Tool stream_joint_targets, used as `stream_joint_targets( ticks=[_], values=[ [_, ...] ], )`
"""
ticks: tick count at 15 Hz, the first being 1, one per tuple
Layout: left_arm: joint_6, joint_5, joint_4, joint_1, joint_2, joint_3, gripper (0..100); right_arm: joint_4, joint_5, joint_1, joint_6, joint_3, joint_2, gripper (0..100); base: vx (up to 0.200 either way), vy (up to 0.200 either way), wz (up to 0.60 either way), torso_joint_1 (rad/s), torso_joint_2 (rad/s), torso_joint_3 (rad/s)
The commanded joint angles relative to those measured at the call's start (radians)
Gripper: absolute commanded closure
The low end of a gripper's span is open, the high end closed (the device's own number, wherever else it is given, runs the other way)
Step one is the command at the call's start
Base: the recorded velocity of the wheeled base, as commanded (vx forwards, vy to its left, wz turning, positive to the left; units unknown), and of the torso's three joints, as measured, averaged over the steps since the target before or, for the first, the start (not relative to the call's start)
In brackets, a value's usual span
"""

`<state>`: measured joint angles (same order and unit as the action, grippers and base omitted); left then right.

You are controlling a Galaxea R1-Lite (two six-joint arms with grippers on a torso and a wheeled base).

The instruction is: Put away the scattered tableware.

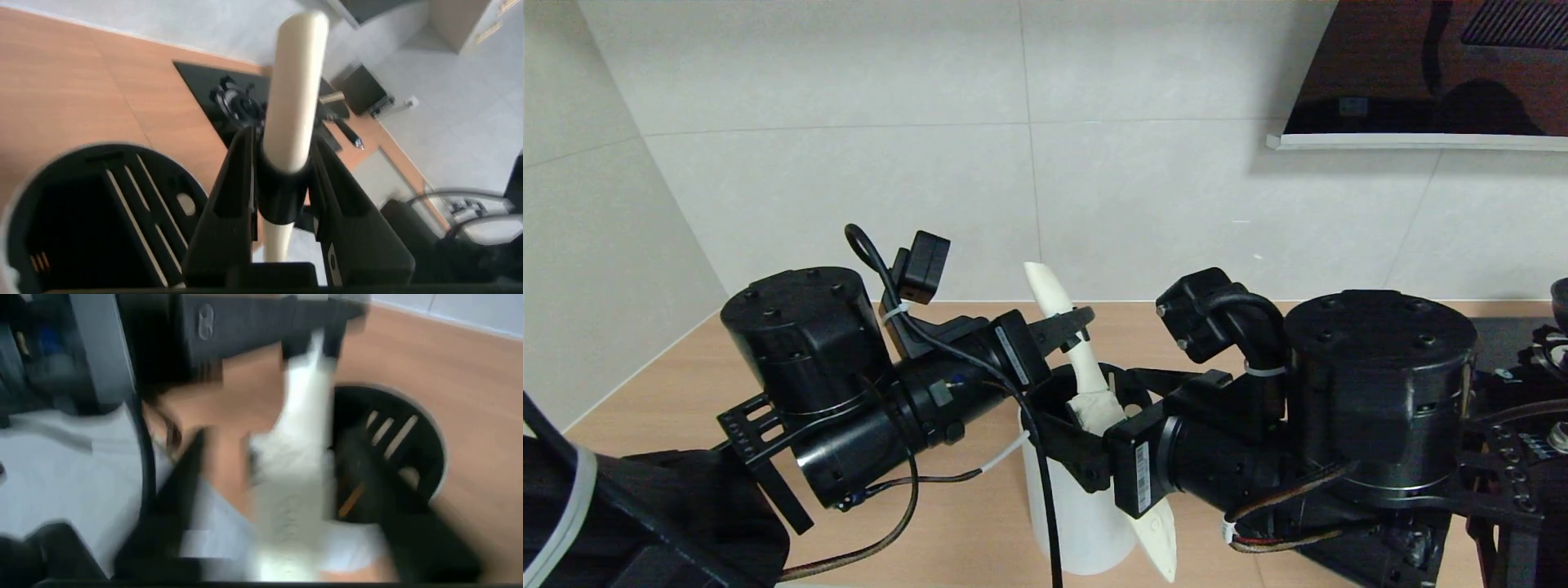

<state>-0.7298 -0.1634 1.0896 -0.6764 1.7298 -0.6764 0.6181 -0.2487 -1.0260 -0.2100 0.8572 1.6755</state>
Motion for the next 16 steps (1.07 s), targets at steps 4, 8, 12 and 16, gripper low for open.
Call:
stream_joint_targets(
  ticks=[4,8,12,16],
  values=[
    [0.0,0.002,0.003,0.0,-0.018,-0.002,100,-0.001,-0.001,0.01,0.001,-0.007,-0.033,0,0.0,0.0,0.0,0.0,0.0,0.0],
    [0.0,0.005,0.003,0.009,-0.098,0.0,100,-0.121,0.014,0.15,0.031,-0.015,-0.214,0,0.0,0.0,0.0,0.0,0.0,0.0],
    [0.004,0.007,-0.005,0.017,-0.154,-0.002,100,-0.255,0.115,0.314,0.034,-0.012,-0.366,0,0.0,0.0,0.0,0.0,0.0,0.0],
    [0.029,0.007,-0.091,0.041,-0.243,-0.023,100,-0.258,0.149,0.477,0.026,-0.098,-0.369,0,0.0,0.0,0.0,0.0,0.0,0.0]
  ],
)
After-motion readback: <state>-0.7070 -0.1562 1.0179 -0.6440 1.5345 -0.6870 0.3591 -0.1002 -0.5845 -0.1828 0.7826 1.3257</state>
